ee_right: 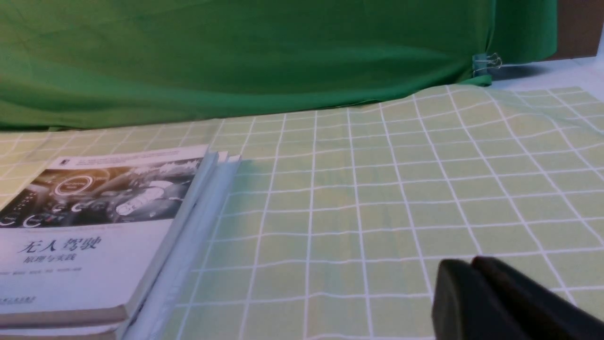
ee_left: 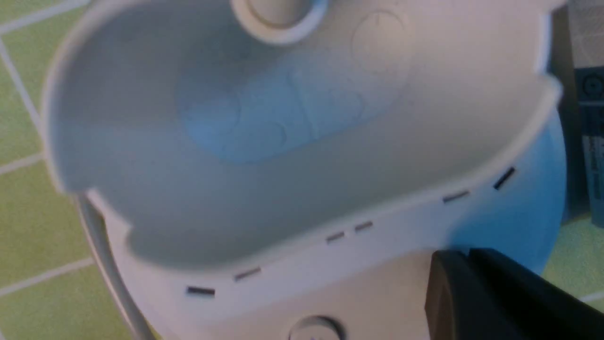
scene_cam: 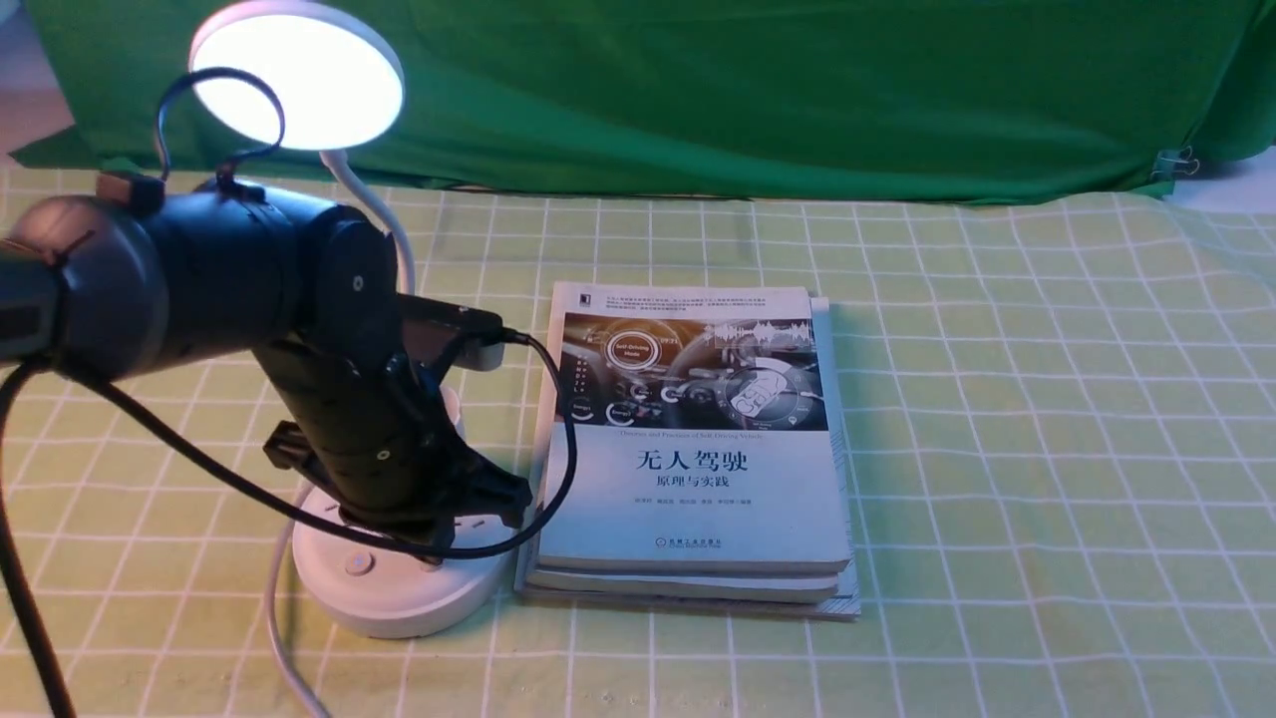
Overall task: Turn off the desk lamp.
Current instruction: Use the left arm to press the button switch on the lamp holder
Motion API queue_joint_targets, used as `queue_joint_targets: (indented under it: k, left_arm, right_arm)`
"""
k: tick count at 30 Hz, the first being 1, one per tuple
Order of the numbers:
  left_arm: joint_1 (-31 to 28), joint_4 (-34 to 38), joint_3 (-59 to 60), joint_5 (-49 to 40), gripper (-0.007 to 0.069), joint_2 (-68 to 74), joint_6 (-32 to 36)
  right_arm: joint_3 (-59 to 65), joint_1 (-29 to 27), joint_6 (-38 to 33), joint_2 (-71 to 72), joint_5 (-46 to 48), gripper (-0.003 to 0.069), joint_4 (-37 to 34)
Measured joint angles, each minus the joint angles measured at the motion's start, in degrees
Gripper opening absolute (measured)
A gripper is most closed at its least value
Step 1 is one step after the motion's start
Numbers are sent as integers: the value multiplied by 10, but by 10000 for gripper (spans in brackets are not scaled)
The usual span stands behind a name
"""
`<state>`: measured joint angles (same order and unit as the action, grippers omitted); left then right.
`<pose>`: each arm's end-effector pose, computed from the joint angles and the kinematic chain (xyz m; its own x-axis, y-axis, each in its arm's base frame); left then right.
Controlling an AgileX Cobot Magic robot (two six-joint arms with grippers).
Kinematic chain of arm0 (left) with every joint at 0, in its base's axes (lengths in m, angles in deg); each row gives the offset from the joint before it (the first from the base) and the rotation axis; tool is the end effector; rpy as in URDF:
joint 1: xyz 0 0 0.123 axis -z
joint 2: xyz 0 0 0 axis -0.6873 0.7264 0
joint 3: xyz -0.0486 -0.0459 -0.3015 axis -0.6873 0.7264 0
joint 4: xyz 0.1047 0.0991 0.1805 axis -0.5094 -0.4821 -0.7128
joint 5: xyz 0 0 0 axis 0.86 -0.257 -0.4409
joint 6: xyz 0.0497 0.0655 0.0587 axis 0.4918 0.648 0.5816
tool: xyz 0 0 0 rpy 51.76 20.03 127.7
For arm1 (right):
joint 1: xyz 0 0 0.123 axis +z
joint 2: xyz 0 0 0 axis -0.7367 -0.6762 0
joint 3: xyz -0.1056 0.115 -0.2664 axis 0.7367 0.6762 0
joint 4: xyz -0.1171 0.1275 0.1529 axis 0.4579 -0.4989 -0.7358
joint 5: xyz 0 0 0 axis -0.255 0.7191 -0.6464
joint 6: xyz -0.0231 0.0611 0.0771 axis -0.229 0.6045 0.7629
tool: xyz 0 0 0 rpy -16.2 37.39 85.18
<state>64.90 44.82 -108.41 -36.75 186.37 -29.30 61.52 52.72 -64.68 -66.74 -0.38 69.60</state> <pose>0.2965 -0.1250 0.2123 -0.9254 0.3478 -0.1504 0.3618 0.9289 -0.0786 0.0202 0.0031 0.1852 -0.1840 0.1426 -0.9725 -0.0763 0.9844 0.1588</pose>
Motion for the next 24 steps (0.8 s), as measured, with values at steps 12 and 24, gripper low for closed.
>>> queue_joint_targets:
  k: [12, 24]
  left_arm:
    - [1, -4, -6, -4, 6, -16, 0]
    - [2, 1, -5, -10, 6, -19, 0]
  right_arm:
    - [0, 0, 0, 0, 1, 29, 0]
    - [0, 0, -1, 0, 1, 29, 0]
